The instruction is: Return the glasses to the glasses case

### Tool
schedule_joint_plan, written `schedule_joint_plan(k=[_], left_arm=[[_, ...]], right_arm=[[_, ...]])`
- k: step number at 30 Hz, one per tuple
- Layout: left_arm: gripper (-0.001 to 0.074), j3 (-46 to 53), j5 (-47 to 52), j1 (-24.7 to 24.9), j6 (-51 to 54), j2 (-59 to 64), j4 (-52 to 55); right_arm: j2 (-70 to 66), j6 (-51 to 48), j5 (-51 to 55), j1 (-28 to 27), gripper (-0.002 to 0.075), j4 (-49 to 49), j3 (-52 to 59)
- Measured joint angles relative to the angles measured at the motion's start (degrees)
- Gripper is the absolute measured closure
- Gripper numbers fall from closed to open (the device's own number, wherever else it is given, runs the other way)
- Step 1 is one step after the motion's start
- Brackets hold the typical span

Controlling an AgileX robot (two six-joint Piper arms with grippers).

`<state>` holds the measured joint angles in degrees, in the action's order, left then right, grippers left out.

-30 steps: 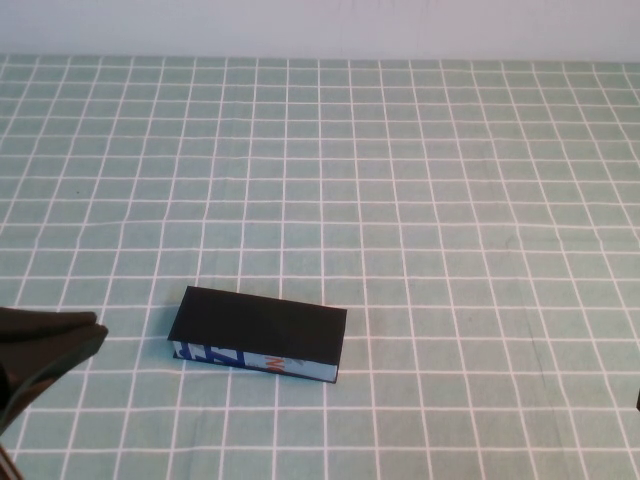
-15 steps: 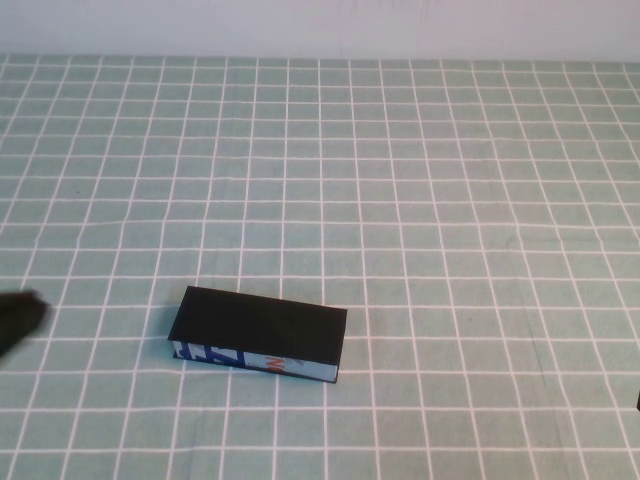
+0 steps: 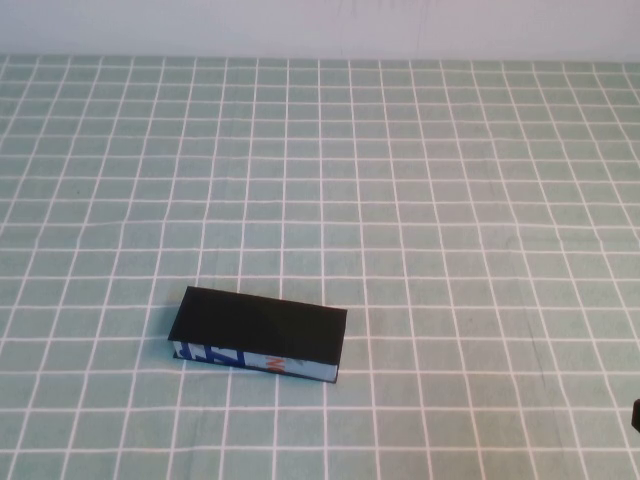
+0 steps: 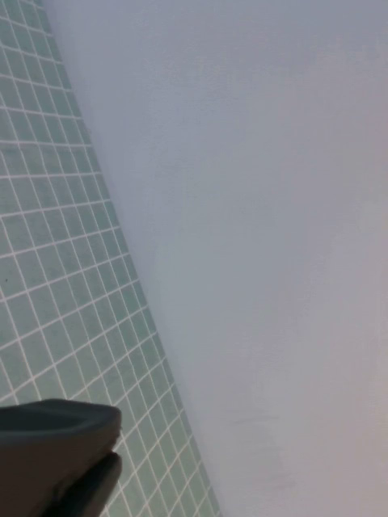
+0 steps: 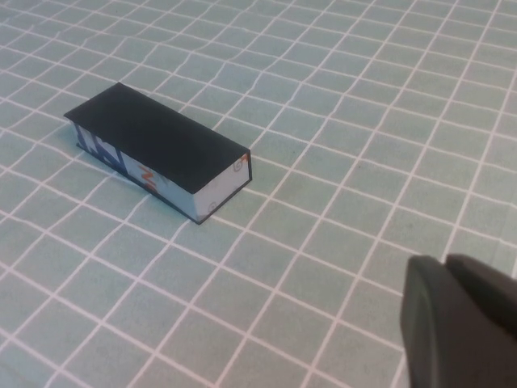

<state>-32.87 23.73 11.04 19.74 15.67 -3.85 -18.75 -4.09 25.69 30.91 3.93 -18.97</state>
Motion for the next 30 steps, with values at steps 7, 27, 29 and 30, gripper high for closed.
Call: schedule_joint_plan(k=[7,27,29,30], left_arm=[[0.0736,20.1,-17.1,-1.5,0.0,-8.1,0.2],[0.0736,34.3,-9.5,-1.5,-11.6,-16.3,2.3],[0.0736,34.4,-6.0,-1.5,-14.1,-16.3,3.2],[0.0736,34.4,-4.3,-1.5,-14.9,-16.3,3.4]], right_arm=[[0.0,0.0,0.4,0.0,0.0739,0.0,0.0],[0.0,0.0,0.5,0.0,0.0739,0.0,0.0],[0.0,0.0,0.6,0.0,0.0739,0.0,0.0],[0.0,0.0,0.6,0.0,0.0739,0.0,0.0]])
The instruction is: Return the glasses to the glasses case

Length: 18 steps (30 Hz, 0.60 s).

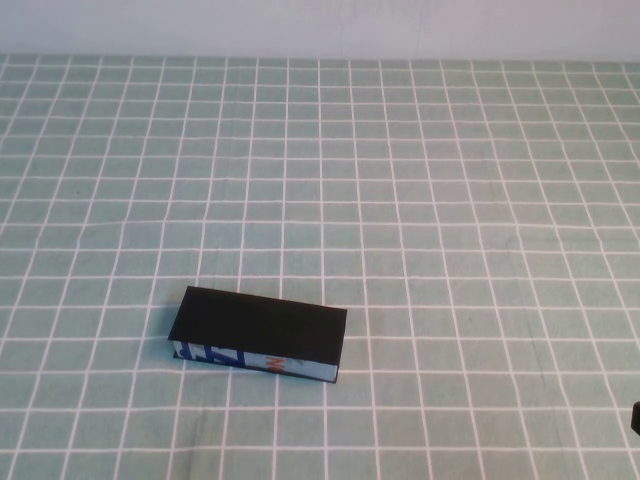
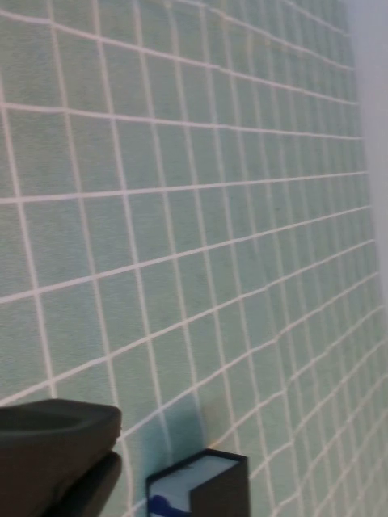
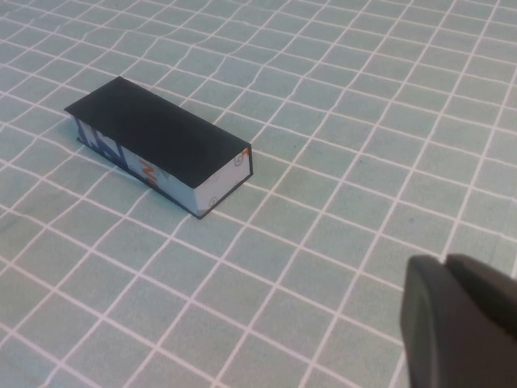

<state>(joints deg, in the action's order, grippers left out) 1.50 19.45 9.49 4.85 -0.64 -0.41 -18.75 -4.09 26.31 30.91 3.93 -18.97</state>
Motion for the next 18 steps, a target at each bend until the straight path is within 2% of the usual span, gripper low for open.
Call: schedule_joint_plan(k=[18], left_arm=[[0.0736,0.0,2.7,0.0,-1.3,0.0,0.4]], right_arm=[[0.0,0.0,0.0,0.0,0.0739,0.0,0.0]])
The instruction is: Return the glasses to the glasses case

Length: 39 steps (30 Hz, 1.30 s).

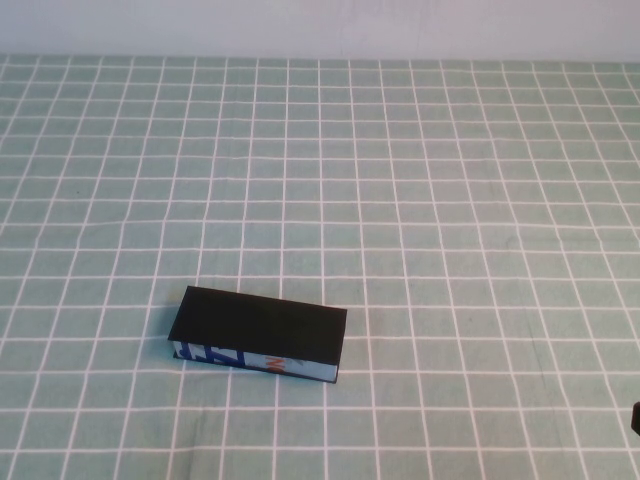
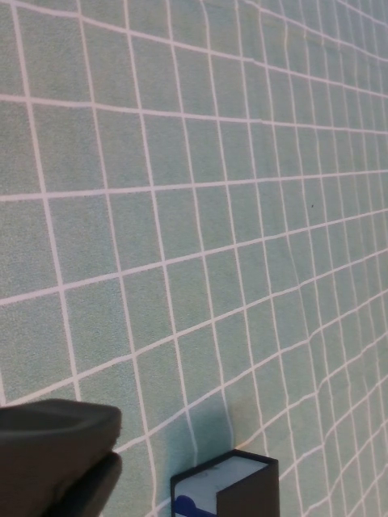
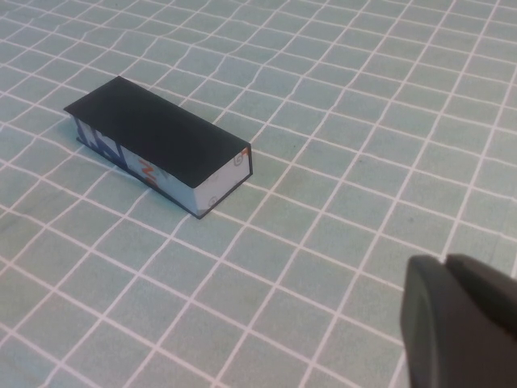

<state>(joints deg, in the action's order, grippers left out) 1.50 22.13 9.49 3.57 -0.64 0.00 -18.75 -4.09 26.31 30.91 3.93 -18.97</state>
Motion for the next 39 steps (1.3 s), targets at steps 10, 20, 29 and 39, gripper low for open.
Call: schedule_joint_plan(k=[10,20,29,39], left_arm=[[0.0736,0.0,0.1,0.0,-0.1,0.0,0.0],[0.0736,0.0,0.1,0.0,-0.2,0.0,0.5],[0.0736,0.0,0.1,0.0,-0.2,0.0,0.6],[0.0736,0.0,0.2,0.0,-0.2,0.0,0.6]], right_arm=[[2.5,0.1,0.1,-1.0,0.0739,0.3,0.0],[11.6,0.1,0.4,-21.1,0.0739,1.1,0.1],[17.3,0.1,-3.9,-34.0,0.0739,2.4,8.8],[19.2,-0.7,-5.0,-36.7,0.0739,0.5,20.4]])
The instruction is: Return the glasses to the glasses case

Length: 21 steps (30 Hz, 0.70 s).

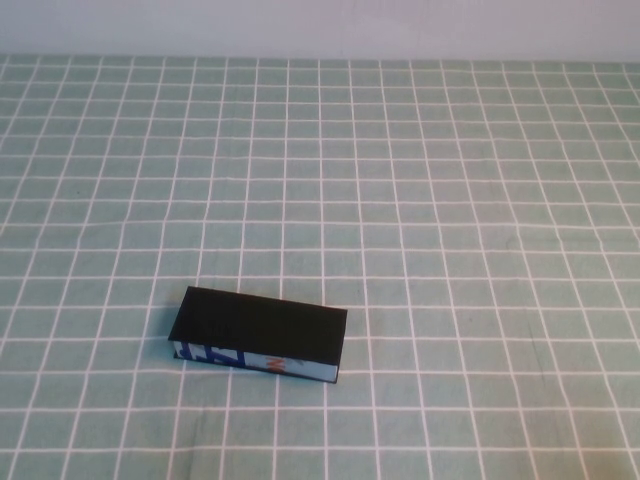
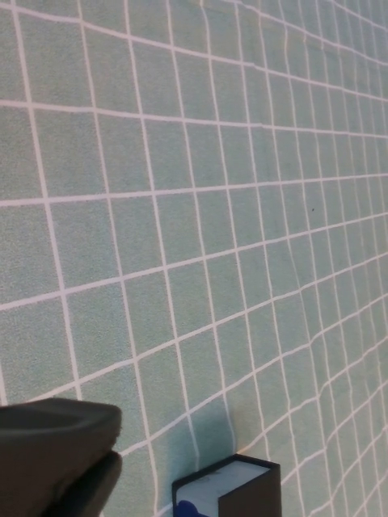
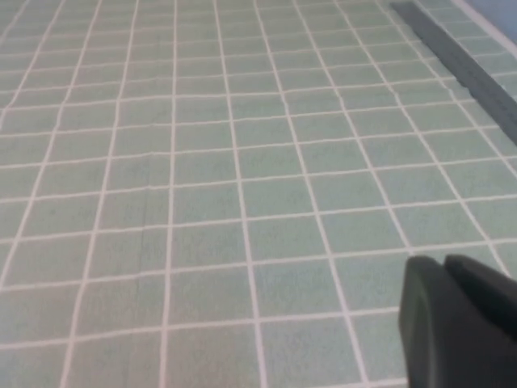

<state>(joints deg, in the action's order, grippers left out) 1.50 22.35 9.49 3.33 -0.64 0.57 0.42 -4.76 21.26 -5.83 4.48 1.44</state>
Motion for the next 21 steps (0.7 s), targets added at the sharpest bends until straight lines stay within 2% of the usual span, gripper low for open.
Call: schedule_joint_plan(k=[4,11,21], left_arm=[[0.0736,0.0,0.0,0.0,0.0,0.0,0.0],[0.0736,0.0,0.0,0.0,0.0,0.0,0.0],[0.0736,0.0,0.0,0.0,0.0,0.0,0.1]], right_arm=[[0.0,-1.7,0.4,0.4,0.0739,-0.8,-0.1],[0.0,-1.9,0.7,5.6,0.0739,-0.8,-0.2],[0.0,-1.9,0.7,6.1,0.0739,-0.8,-0.2]])
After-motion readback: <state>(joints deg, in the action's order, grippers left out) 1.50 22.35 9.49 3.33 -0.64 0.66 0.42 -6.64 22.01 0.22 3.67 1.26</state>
